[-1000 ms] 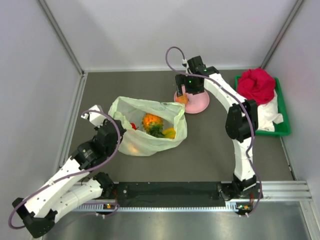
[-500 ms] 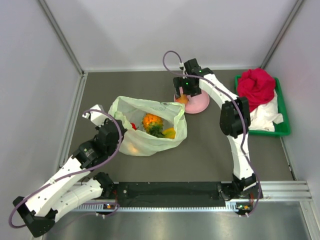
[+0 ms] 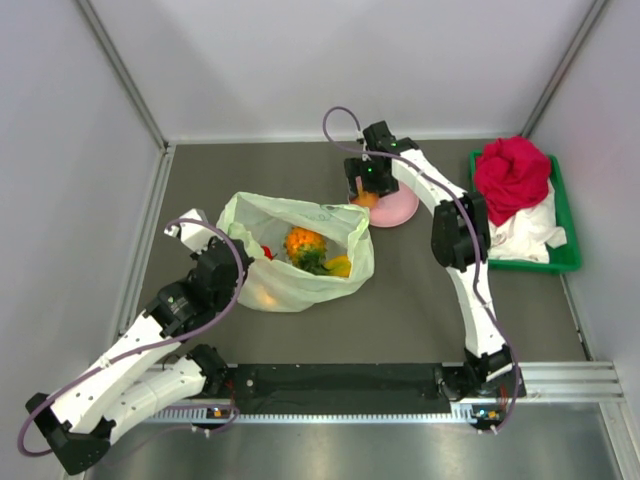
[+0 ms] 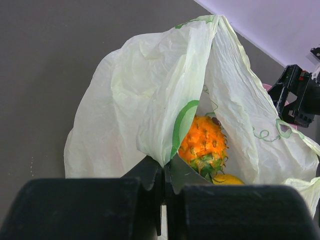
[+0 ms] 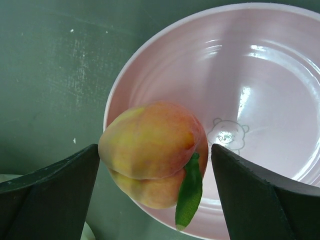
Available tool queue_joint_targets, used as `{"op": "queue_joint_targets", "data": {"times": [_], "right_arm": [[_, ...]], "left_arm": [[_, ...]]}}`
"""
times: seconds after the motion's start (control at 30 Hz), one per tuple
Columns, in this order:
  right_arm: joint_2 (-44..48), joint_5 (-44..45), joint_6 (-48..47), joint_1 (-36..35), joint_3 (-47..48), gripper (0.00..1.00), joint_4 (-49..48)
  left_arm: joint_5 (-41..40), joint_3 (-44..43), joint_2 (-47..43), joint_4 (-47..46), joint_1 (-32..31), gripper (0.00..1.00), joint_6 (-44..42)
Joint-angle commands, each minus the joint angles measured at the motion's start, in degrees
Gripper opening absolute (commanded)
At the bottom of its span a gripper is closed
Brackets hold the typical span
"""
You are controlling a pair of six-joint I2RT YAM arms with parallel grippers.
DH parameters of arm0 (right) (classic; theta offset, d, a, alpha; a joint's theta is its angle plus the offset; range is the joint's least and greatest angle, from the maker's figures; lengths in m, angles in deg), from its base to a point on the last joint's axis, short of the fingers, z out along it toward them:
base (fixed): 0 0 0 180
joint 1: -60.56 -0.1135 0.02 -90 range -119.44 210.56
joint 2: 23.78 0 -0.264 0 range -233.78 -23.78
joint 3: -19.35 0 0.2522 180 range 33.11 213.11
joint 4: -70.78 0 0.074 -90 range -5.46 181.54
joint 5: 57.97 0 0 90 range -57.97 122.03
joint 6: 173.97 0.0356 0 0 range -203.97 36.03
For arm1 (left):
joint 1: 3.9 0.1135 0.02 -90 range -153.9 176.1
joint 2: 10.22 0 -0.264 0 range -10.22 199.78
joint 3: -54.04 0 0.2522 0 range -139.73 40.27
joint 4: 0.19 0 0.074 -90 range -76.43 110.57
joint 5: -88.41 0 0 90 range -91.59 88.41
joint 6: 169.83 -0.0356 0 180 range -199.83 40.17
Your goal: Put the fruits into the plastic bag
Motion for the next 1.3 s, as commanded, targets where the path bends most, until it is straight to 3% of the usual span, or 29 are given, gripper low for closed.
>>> {"op": "queue_joint_targets", "data": {"times": [0.0, 0.5, 0.73, 1.03, 1.27], "right_arm": [[-0.69, -0.34, 1.06, -0.53, 2.78, 0.91, -0.81], [-1.83, -1.84, 1.24, -0.53, 0.32, 0.86, -1.51], [-0.70, -2.89, 1.06, -0.36, -0.21, 0.55, -1.60], [7.21, -5.70, 0.80, 2.28, -4.07, 0.40, -3.27], [14.42, -7.90, 1.24, 2.28, -9.61, 0.38, -5.38]], "left_arm": [[0.14, -0.51, -0.41, -1.29, 0.45, 0.00, -0.42], [0.41, -0.42, -0.32, -1.73, 0.54, 0.00, -0.69], [-0.03, -0.42, -0.94, -1.20, 0.62, 0.00, -0.60], [-0.38, 0.10, -2.25, -1.03, 0.62, 0.00, -0.42], [0.05, 0.46, -2.26, -1.55, 0.62, 0.00, -0.51]]}}
